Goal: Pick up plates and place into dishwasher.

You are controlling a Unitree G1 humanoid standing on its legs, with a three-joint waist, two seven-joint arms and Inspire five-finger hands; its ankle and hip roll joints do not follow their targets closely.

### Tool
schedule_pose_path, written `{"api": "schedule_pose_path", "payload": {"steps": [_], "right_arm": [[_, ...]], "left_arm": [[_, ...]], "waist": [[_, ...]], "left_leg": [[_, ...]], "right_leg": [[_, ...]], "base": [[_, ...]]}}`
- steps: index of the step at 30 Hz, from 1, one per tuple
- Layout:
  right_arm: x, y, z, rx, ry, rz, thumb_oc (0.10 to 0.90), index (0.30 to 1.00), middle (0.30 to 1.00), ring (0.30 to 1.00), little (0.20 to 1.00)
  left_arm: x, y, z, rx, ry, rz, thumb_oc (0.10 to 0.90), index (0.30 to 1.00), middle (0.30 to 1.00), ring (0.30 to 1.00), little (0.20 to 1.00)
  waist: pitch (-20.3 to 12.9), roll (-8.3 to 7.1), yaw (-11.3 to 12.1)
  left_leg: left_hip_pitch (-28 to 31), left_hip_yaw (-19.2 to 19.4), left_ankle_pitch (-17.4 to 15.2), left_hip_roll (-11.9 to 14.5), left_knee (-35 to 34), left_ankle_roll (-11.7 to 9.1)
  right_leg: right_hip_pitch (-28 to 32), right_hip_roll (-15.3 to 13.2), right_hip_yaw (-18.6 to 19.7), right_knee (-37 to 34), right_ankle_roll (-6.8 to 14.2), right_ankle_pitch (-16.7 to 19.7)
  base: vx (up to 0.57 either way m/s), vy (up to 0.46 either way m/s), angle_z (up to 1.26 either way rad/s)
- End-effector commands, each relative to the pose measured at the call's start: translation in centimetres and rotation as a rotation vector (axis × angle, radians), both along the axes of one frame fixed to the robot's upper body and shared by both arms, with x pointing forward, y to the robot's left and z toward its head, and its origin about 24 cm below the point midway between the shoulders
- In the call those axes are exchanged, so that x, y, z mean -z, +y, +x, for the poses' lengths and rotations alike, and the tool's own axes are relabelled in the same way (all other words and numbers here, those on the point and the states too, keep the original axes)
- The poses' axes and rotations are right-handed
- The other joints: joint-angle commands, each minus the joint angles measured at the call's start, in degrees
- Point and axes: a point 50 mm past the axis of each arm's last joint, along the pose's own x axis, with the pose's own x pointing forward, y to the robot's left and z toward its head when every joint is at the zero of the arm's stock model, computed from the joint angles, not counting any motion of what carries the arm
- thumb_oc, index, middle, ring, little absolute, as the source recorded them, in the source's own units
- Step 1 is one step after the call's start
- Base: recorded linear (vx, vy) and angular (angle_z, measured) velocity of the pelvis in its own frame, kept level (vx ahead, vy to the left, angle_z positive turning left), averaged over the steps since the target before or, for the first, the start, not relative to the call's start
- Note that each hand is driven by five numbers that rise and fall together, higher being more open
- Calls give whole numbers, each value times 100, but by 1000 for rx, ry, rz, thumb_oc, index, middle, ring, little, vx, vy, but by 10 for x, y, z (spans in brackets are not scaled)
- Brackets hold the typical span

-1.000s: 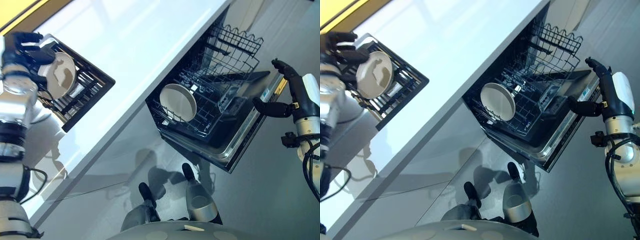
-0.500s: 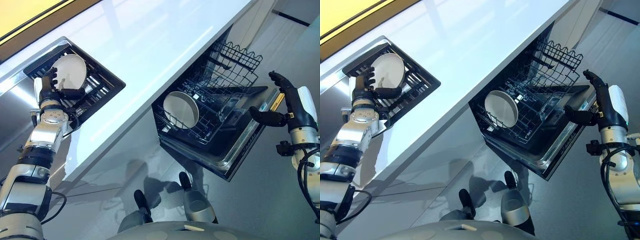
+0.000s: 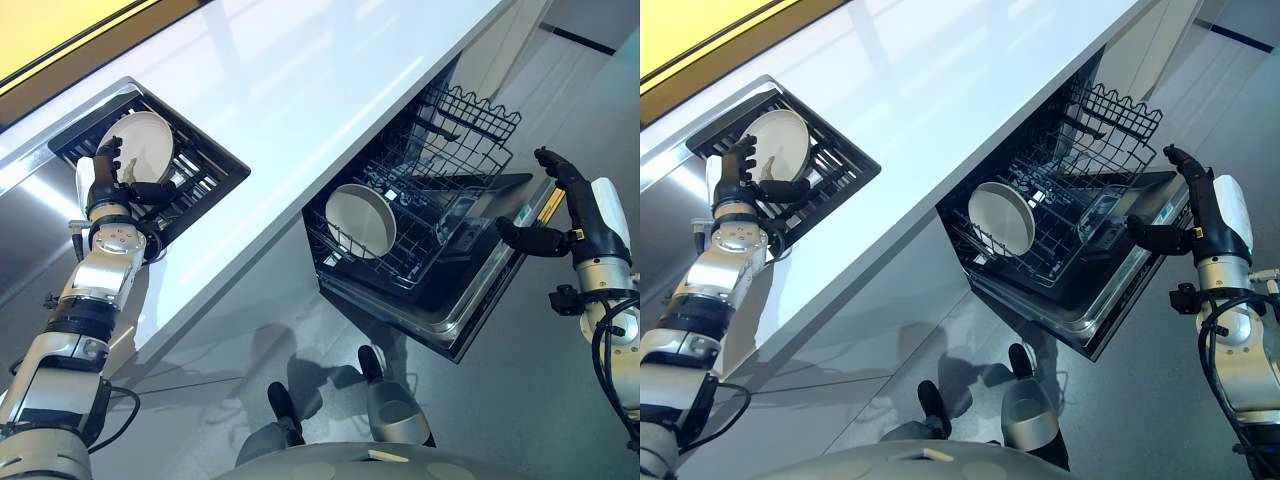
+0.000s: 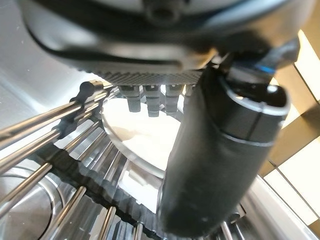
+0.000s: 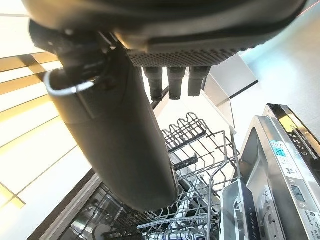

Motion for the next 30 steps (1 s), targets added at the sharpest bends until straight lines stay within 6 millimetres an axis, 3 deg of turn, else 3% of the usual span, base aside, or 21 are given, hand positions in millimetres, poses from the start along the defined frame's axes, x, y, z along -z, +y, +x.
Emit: {"api": "schedule_pose_path", "payload": {"steps": [1,13,30], "right_arm": [[-44,16,4,-83,-203,-112,800,900,900,900,900],[-54,11,9,-76,-203,-159,800,900,900,900,900],[-83,13,22,-44,-289,-205,800,900,900,900,900]], "left_arm": [[-58,17,5,-74,-201,198,800,900,900,900,900],[-79,30,8,-147,-225,275,800,900,900,900,900],[-130,37,14,-250,-302,301,800,900,900,900,900]], "waist": [[-510,-195,-78],[-253,-246,-225],[332,-504,-286]], "left_leg": [[289,198,-388,40,46,-46],[153,308,-354,68,46,-56],[-275,339,-283,74,46,-66]], "right_leg": [[128,161,-78,179,162,-346],[-108,174,72,274,170,-339],[-638,178,146,404,194,-259]], "base": [[0,0,0],[12,42,-6],[-29,52,-3]]}}
